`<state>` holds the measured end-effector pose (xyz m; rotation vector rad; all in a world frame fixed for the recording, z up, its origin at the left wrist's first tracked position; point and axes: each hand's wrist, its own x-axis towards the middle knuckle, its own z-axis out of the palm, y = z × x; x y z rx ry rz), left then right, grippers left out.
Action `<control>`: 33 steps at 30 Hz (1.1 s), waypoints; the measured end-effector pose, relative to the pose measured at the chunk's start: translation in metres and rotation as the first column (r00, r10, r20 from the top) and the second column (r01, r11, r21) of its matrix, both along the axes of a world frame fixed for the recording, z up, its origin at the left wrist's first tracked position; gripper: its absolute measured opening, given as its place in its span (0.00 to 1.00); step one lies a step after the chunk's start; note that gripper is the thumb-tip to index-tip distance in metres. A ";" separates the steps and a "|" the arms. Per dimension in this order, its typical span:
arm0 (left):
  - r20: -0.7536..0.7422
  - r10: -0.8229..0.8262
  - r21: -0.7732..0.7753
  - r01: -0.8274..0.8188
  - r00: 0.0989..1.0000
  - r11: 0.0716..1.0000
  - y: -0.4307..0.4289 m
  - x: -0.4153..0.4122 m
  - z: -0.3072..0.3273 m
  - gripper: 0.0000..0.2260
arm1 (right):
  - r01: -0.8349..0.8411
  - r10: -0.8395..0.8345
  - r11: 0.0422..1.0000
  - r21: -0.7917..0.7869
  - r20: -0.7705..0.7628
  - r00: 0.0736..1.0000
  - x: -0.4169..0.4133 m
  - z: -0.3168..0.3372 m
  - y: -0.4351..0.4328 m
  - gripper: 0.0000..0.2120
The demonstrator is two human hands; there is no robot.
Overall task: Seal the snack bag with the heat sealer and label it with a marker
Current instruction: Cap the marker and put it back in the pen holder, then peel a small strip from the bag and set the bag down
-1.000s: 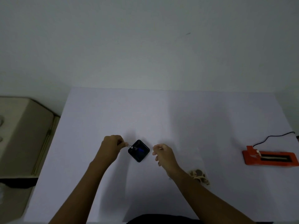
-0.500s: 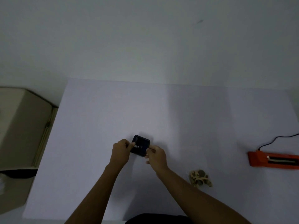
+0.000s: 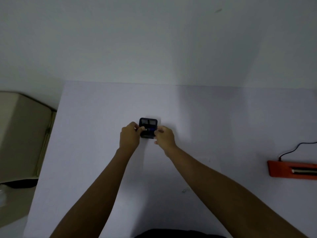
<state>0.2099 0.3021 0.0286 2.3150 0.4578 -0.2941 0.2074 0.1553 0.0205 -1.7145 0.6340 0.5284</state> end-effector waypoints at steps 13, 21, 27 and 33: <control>0.298 -0.117 0.033 0.112 0.947 0.993 -0.046 -0.062 0.003 0.11 | 0.075 -0.075 0.997 0.015 -0.025 0.997 -0.055 -0.015 -0.064 0.11; -0.070 -0.613 -0.026 0.613 0.787 0.790 -0.124 -0.160 -0.048 0.12 | 0.082 -0.080 0.960 -0.268 0.019 0.997 -0.168 -0.043 -0.121 0.10; -0.153 -0.796 0.019 0.807 0.585 0.590 -0.151 -0.182 -0.073 0.18 | 0.111 -0.118 0.956 -0.272 -0.008 0.993 -0.221 -0.050 -0.147 0.12; -0.123 -0.890 0.106 0.898 0.438 0.427 -0.162 -0.182 -0.081 0.19 | 0.141 -0.136 0.937 -0.319 0.035 0.990 -0.249 -0.058 -0.152 0.09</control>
